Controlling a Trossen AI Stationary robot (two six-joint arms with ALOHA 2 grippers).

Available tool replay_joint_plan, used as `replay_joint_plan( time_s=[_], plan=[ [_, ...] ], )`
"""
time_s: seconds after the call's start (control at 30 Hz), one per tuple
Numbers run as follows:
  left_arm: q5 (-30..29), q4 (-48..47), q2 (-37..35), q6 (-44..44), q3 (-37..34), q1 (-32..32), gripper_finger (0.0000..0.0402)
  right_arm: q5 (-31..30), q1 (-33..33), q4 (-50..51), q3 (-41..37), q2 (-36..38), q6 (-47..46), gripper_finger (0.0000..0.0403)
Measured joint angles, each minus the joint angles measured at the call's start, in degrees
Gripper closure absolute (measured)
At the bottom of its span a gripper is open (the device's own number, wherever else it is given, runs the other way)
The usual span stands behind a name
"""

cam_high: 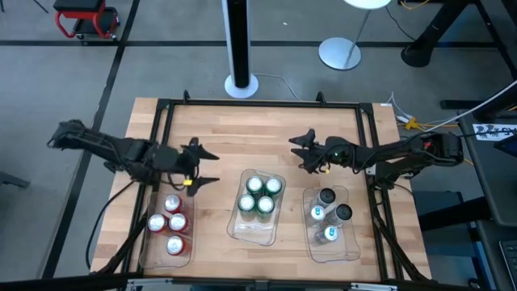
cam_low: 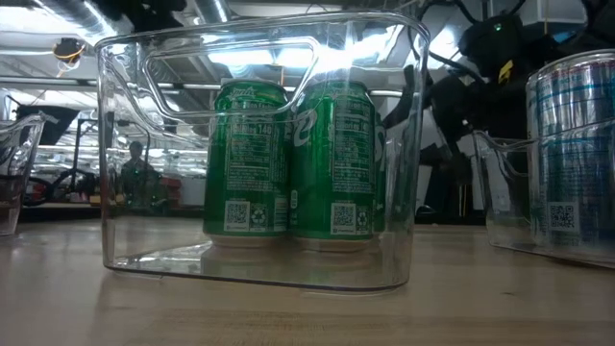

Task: Sort soda cans
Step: Return to Home Position

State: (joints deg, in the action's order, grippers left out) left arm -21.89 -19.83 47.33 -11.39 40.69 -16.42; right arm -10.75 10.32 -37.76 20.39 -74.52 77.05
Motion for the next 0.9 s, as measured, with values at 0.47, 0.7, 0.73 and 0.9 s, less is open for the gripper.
replay_joint_plan(
  time_s=[0.47,0.7,0.73,0.9],
  plan=[
    [18.9,27.9,-4.4,12.8,-15.8,24.4,0.0068,20.0,14.5,-2.0,0.1,0.0,-1.1,0.0125],
    [23.3,37.0,-4.5,11.9,-22.1,33.3,0.0068,22.6,19.2,-2.7,-1.4,0.9,-4.7,0.0125],
    [23.3,37.8,-4.5,11.8,-23.0,34.2,0.0068,23.9,19.8,-3.2,-1.9,1.4,-4.8,0.0125],
    [25.8,44.5,-4.5,10.5,-27.2,37.5,0.0068,28.8,22.6,-5.3,-5.3,6.1,-6.2,0.0125]
  ],
)
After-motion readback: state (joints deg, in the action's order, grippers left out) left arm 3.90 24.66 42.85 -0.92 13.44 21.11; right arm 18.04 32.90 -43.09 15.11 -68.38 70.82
